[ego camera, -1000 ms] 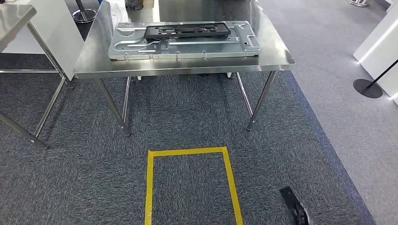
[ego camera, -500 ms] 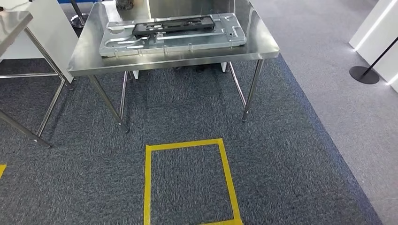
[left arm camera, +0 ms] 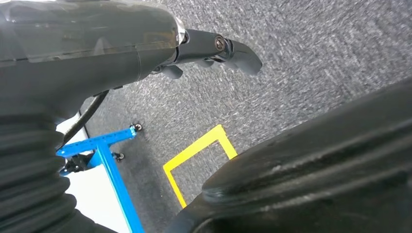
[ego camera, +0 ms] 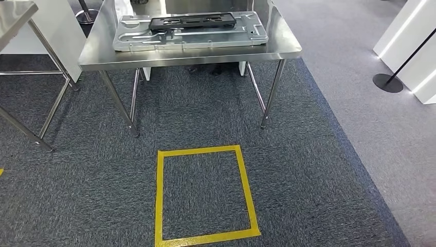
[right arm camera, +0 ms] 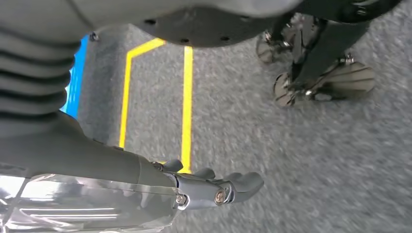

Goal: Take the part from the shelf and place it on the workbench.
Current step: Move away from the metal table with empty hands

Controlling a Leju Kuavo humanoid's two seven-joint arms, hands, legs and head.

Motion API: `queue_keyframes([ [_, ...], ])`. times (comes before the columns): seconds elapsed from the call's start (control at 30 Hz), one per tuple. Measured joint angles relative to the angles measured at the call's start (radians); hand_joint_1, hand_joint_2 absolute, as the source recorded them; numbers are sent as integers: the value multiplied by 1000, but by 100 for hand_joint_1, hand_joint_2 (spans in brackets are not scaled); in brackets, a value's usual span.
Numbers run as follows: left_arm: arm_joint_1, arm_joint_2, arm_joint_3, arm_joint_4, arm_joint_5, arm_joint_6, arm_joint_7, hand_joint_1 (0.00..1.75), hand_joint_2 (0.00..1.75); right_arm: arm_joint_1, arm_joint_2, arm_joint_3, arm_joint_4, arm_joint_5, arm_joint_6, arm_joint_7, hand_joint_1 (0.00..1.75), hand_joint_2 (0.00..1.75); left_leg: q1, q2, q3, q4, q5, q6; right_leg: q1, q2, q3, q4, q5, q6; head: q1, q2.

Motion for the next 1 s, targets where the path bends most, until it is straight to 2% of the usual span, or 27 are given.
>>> queue_keyframes([
  [0.03, 0, 0, -1, 0, 1, 1, 0, 0, 0, 0, 2, 0, 0, 3, -1, 1, 0, 175, 0, 2, -13, 1, 10, 2, -4, -1, -20, 68, -46, 6, 0, 0],
  [0.07, -1, 0, -1, 0, 2, 2, 0, 0, 0, 0, 5, 0, 0, 8, -1, 3, 0, 175, 0, 3, -28, 2, 20, 1, -8, -1, -32, 127, -73, 11, 0, 0],
  [0.1, -1, 0, -1, 0, 3, 4, 0, 0, 0, 0, 7, 0, 0, 12, -1, 4, 0, 175, 0, 4, -41, 4, 30, -1, -11, -2, -32, 162, -77, 16, 0, 0],
  [0.13, -2, 0, -1, 0, 4, 5, 0, 0, 0, 0, 8, 0, 0, 15, 0, 6, 0, 175, 0, 4, -56, 7, 40, -3, -15, -2, -13, 161, -59, 19, 0, 0],
  [0.17, -3, 0, -1, 0, 4, 7, 0, 0, 0, 0, 9, 0, 0, 18, 0, 8, 0, 175, 1, 4, -69, 10, 48, -7, -18, -3, 24, 123, -30, 20, 0, 0],
  [0.2, -4, 0, -1, 0, 5, 9, -1, 0, 0, -2, 10, 0, 0, 21, 2, 11, 0, 175, 1, 4, -80, 14, 55, -11, -21, -2, 81, 52, -6, 20, 0, 0],
  [0.23, -5, 0, -1, 0, 6, 13, -2, 0, 0, -3, 11, 0, 0, 24, 3, 13, 0, 175, 0, 3, -90, 19, 60, -15, -21, -1, 142, -34, 1, 17, 0, 0],
  [0.27, -5, 0, -1, 0, 7, 19, -4, 0, 0, -5, 12, 0, 0, 29, 5, 15, 0, 175, -1, 2, -95, 22, 66, -21, -20, -1, 190, -103, -2, 10, 0, 0],
  [0.3, -5, 0, -1, -1, 8, 26, -7, 0, 0, -6, 14, 0, 0, 32, 6, 17, 0, 175, -2, 2, -98, 24, 72, -28, -17, 0, 220, -150, -10, 2, 0, 0],
  [0.33, -4, 0, -1, -1, 9, 32, -11, 0, 0, -6, 16, 0, 0, 35, 7, 17, 0, 175, -2, 1, -99, 24, 79, -35, -14, 1, 228, -170, -15, -7, 0, 0],
  [0.4, -1, 1, -1, -1, 13, 39, -20, 0, 0, -5, 19, 0, 1, 36, 7, 17, 0, 175, 0, 1, -104, 24, 86, -48, -15, -2, 219, -174, -3, -26, 0, 0],
  [0.43, 0, 2, -1, -1, 14, 41, -22, 0, 0, -4, 20, 0, 1, 36, 7, 17, 0, 175, 1, 0, -113, 39, 71, -54, -16, -4, 213, -176, 5, -35, 0, 0],
  [0.47, 0, 3, -1, -1, 16, 43, -24, 0, 0, -4, 21, 0, 1, 36, 6, 17, 0, 175, 2, -2, -129, 74, 42, -58, -16, -6, 206, -178, 14, -43, 0, 0],
  [0.5, -1, 3, -1, -1, 17, 44, -24, 0, 0, -4, 23, 0, 1, 36, 6, 17, 0, 175, 3, -3, -152, 131, 0, -60, -15, -8, 198, -178, 21, -48, 0, 0],
  [0.53, -2, 3, -1, -1, 17, 45, -23, 0, 0, -3, 24, 0, 1, 36, 6, 18, 0, 175, 3, -4, -178, 203, -42, -63, -13, -9, 190, -177, 26, -52, 0, 0],
  [0.57, -3, 3, -1, -1, 17, 44, -21, 0, 0, -3, 25, 0, 1, 36, 6, 18, 0, 175, 3, -4, -198, 269, -72, -65, -10, -10, 182, -175, 31, -53, 0, 0],
  [0.6, -5, 3, -1, -1, 16, 43, -17, 0, 0, -3, 26, 0, 1, 36, 7, 18, 0, 175, 3, -5, -206, 310, -84, -65, -8, -10, 175, -172, 35, -54, 0, 0],
  [0.63, -5, 3, -1, -1, 15, 42, -12, 0, 0, -3, 28, 0, 1, 37, 8, 16, 0, 175, 3, -5, -194, 311, -76, -64, -6, -9, 168, -168, 37, -54, 0, 0],
  [0.67, -5, 3, -1, -1, 14, 40, -6, 0, 0, -3, 29, 0, 1, 38, 9, 15, 0, 175, 3, -5, -163, 271, -53, -62, -5, -9, 164, -163, 38, -53, 0, 0],
  [0.73, -3, 3, -1, -1, 12, 39, 5, 0, 87, -5, 33, 0, 1, 39, 8, 12, 0, 175, 2, -4, -70, 128, -5, -54, -3, -8, 157, -154, 37, -49, 0, 0],
  [0.77, -2, 3, -1, -1, 12, 38, 9, 0, 131, -5, 34, 0, 1, 39, 8, 11, 0, 175, 1, -4, -37, 72, 6, -48, -1, -8, 155, -150, 37, -46, 0, 0],
  [0.8, -3, 3, -1, -1, 11, 37, 13, 0, 175, -6, 36, 0, 1, 40, 7, 10, 0, 175, 0, -4, -19, 37, 9, -43, 1, -8, 151, -146, 36, -41, 0, 0],
  [0.9, -13, 1, -1, -1, 8, 36, 23, 0, 175, -9, 39, 0, 1, 48, -3, 14, 0, 175, 1, -6, -22, 18, 9, -27, 3, -9, 144, -140, 36, -25, 0, 0],
  [0.93, -17, -1, -1, -1, 7, 39, 25, 0, 175, -10, 40, 0, 1, 52, -9, 16, 0, 175, 3, -5, -24, 15, 13, -21, 3, -9, 139, -126, 25, -19, 0, 0],
  [1.0, -25, -4, -1, -1, 9, 47, 35, 0, 175, -12, 42, 0, 1, 63, -20, 17, 0, 175, 6, -2, -27, 10, 19, -12, 1, -7, 103, -39, -31, -9, 0, 0],
])
